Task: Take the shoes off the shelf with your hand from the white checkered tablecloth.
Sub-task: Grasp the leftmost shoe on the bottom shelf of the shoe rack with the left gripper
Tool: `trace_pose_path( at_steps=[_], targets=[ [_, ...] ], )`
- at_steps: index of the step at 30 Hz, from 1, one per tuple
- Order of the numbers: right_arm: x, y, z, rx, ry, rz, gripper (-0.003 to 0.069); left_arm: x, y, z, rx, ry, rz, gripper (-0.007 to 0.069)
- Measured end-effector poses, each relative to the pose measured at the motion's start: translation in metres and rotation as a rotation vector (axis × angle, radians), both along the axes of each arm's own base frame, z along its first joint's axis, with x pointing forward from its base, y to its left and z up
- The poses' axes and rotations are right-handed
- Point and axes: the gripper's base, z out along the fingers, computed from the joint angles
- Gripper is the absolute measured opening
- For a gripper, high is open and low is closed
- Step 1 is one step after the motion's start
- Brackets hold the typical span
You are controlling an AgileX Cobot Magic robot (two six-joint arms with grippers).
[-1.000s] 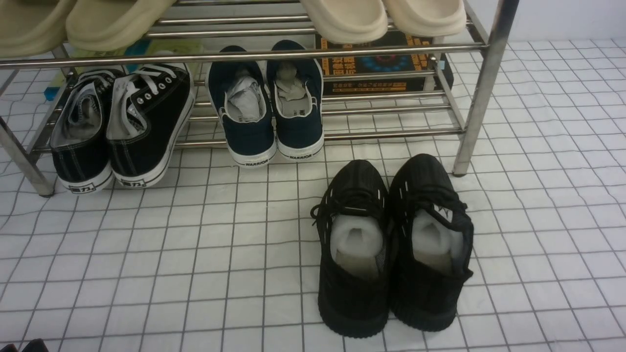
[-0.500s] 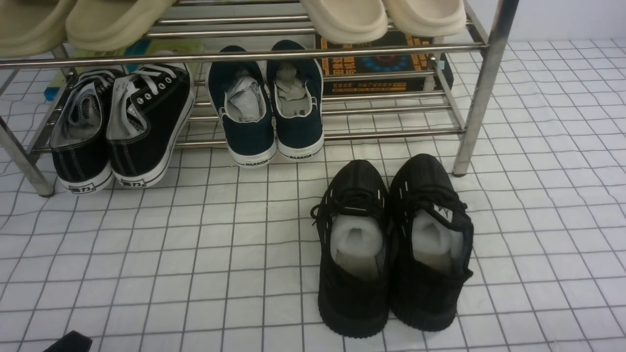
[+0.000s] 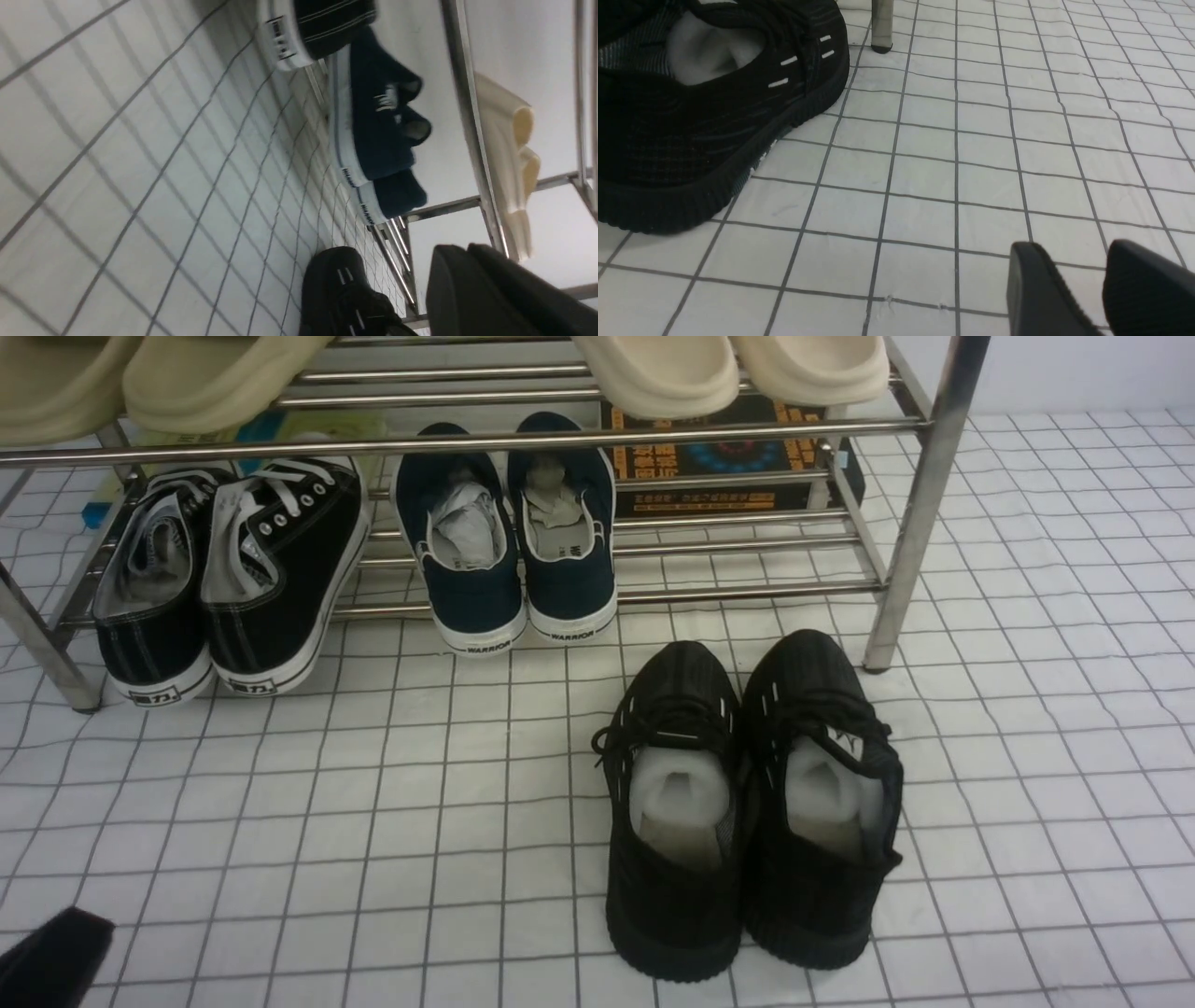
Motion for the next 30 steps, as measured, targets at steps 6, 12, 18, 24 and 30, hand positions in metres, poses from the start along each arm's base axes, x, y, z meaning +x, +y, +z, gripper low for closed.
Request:
trace_pose_path(
  at_steps=[6,12,18,24,30],
  targets=[
    [0.0,0.0,0.0,0.0,0.0,0.0,0.0237,0.017,0.0,0.027,0.245,0.398,-0.067,0.0001],
    [0.0,0.0,0.0,0.0,0.0,0.0,0.0237,0.044,0.004,0.03,0.478,0.782,-0.191,0.0001],
    [0.0,0.0,0.0,0.0,0.0,0.0,0.0237,0.085,0.012,0.045,0.624,0.838,-0.176,0.0001],
    [0.0,0.0,0.0,0.0,0.0,0.0,0.0237,0.15,0.016,0.06,0.749,0.938,-0.201,0.0005],
    [0.0,0.0,0.0,0.0,0.0,0.0,0.0239,0.199,0.03,0.071,0.787,1.019,-0.221,0.0009]
  ],
)
